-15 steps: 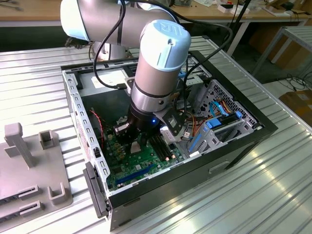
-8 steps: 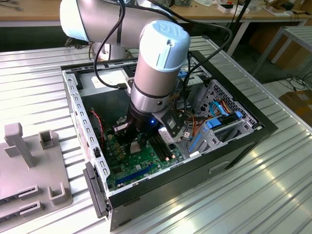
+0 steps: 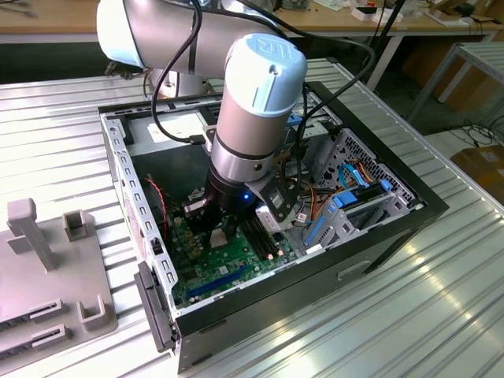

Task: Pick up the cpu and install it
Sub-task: 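Place the cpu into insertion slot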

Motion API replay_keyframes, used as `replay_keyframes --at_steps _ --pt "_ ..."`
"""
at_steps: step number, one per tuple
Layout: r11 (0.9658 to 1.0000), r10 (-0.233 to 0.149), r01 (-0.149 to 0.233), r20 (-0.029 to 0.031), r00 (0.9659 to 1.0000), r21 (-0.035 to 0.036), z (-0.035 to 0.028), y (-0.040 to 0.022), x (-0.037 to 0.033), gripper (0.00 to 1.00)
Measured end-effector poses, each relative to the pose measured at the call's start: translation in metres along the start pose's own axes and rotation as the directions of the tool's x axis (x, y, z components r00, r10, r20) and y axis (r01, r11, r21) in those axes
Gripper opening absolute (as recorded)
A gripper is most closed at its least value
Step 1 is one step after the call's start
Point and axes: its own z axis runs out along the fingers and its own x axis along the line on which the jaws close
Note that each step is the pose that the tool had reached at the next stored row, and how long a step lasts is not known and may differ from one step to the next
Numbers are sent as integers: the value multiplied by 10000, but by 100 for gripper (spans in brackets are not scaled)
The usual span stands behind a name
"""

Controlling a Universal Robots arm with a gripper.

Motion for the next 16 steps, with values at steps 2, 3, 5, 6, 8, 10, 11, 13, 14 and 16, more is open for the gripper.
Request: replay_keyframes --at_steps 2,3,5,6,8,10,11,13,14,16 --pt "10000 1 -1 -7 10000 2 0 0 1 49" --pt "10000 2 -2 -3 10000 5 0 0 1 43" --pt "10000 1 -1 0 10000 1 2 0 0 38" --pt "10000 0 0 0 10000 1 2 0 0 38" --pt "10000 -1 1 0 10000 1 2 0 0 38" --pt "10000 0 0 -3 10000 3 2 0 1 38" --pt "10000 0 0 -1 10000 2 2 0 0 37" --pt "10000 0 0 0 10000 0 3 0 0 36" --pt "10000 0 0 0 10000 0 3 0 0 36" --pt "10000 0 0 0 10000 1 3 0 0 36"
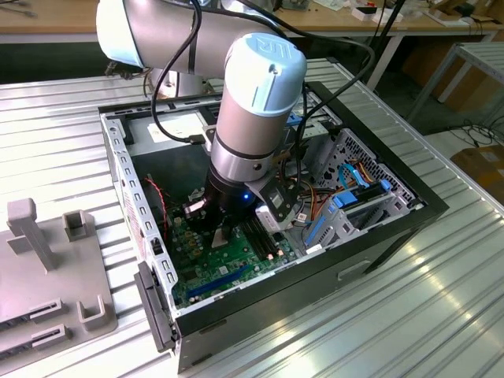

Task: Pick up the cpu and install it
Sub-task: 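Place the cpu into insertion slot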

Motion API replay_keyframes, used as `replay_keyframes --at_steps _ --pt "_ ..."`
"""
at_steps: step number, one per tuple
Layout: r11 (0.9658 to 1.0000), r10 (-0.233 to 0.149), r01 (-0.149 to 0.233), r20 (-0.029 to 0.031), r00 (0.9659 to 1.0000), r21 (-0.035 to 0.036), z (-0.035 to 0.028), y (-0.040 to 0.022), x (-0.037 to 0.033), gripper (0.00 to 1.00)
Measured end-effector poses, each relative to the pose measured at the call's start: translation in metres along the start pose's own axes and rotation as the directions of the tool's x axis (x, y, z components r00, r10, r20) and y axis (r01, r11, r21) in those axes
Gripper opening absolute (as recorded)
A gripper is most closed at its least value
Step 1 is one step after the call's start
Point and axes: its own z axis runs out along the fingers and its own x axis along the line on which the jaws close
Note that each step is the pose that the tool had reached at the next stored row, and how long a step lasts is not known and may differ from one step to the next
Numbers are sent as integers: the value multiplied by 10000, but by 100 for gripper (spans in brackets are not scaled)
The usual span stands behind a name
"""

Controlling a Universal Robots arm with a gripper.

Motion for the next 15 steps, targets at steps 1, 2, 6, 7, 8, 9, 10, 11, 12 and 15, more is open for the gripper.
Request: replay_keyframes --at_steps 1,2,6,7,8,9,10,11,12,15 --pt "10000 0 0 1 10000 -2 -1 0 0 36" --pt "10000 -1 1 1 10000 -3 -4 1 0 36" --pt "10000 -1 1 0 10000 -1 -22 0 0 36" --pt "10000 -1 1 -1 10000 -1 -28 0 0 36" --pt "10000 -1 1 -3 10000 0 -36 1 0 36" --pt "10000 -1 1 -4 10000 1 -39 1 1 36" --pt "10000 -1 1 -4 10000 1 -40 1 1 36" --pt "10000 -1 1 -4 10000 1 -40 0 1 36" --pt "10000 -2 2 -4 10000 2 -41 0 1 36" --pt "10000 -1 1 -5 10000 2 -42 0 1 36"
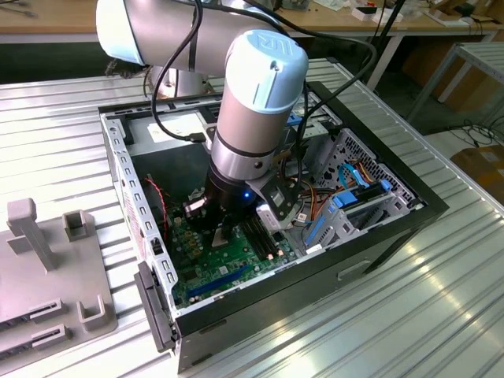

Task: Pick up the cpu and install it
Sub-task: 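Place the cpu into insertion slot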

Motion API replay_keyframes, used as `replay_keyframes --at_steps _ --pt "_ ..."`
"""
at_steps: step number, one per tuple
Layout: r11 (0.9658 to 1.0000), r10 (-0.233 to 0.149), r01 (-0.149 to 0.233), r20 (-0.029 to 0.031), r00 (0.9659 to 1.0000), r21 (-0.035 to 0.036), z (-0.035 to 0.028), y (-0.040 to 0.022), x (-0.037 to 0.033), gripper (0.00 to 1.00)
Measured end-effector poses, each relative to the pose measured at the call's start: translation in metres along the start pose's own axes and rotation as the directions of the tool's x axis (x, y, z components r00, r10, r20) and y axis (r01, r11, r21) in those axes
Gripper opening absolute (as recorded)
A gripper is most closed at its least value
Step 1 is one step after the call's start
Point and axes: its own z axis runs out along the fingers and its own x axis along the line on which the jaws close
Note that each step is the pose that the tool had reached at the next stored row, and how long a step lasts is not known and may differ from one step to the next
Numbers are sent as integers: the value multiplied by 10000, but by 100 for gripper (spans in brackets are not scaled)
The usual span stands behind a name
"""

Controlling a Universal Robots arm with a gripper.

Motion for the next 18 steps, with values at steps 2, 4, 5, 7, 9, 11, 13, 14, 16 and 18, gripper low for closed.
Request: replay_keyframes --at_steps 2,4,5,7,9,11,13,14,16,18 --pt "10000 0 0 0 10000 -1 1 0 0 36" --pt "10000 -1 1 1 10000 1 2 0 0 36" --pt "10000 0 0 0 10000 0 3 0 0 37" --pt "10000 0 0 0 10000 -1 5 0 0 49" --pt "10000 2 -2 1 10000 -2 10 0 0 49" --pt "10000 35 -35 1 10000 -3 16 0 -1 49" --pt "10000 87 -87 0 10000 -4 23 0 -1 49" --pt "9999 128 -128 0 9999 -5 28 0 -1 49" --pt "9999 171 -171 0 9999 -6 31 0 -1 49" --pt "9998 186 -186 0 9998 -7 34 0 -1 49"
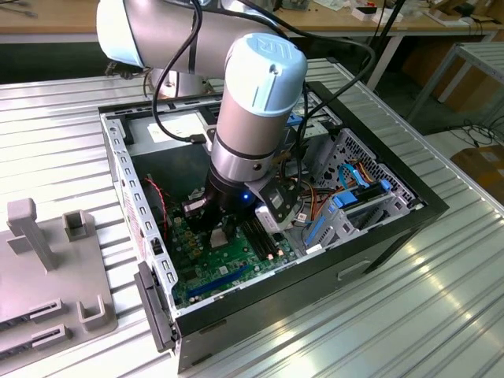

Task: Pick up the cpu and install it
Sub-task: 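Place the cpu into insertion slot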

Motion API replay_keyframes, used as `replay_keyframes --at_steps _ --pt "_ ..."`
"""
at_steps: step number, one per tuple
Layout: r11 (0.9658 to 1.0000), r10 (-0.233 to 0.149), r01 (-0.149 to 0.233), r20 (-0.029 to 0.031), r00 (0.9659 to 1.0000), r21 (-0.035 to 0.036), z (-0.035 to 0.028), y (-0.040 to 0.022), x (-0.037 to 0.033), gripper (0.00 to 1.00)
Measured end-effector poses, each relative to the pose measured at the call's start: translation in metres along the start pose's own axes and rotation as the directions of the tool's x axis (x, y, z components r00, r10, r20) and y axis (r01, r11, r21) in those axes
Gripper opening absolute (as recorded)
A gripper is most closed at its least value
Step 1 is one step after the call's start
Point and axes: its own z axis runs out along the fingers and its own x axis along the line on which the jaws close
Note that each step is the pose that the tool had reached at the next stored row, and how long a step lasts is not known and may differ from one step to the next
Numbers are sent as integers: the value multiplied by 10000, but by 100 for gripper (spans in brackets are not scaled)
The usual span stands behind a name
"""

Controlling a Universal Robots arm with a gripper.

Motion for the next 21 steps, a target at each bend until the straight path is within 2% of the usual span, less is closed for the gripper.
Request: replay_keyframes --at_steps 9,10,12,18,21 --pt "10000 1 -1 0 10000 0 8 0 0 49" --pt "10000 3 -3 -10 10000 3 7 0 2 48" --pt "10000 1 -1 0 10000 2 8 0 0 38" --pt "10000 0 0 2 10000 -3 5 1 -1 38" --pt "10000 0 0 0 10000 -2 -20 0 0 38"
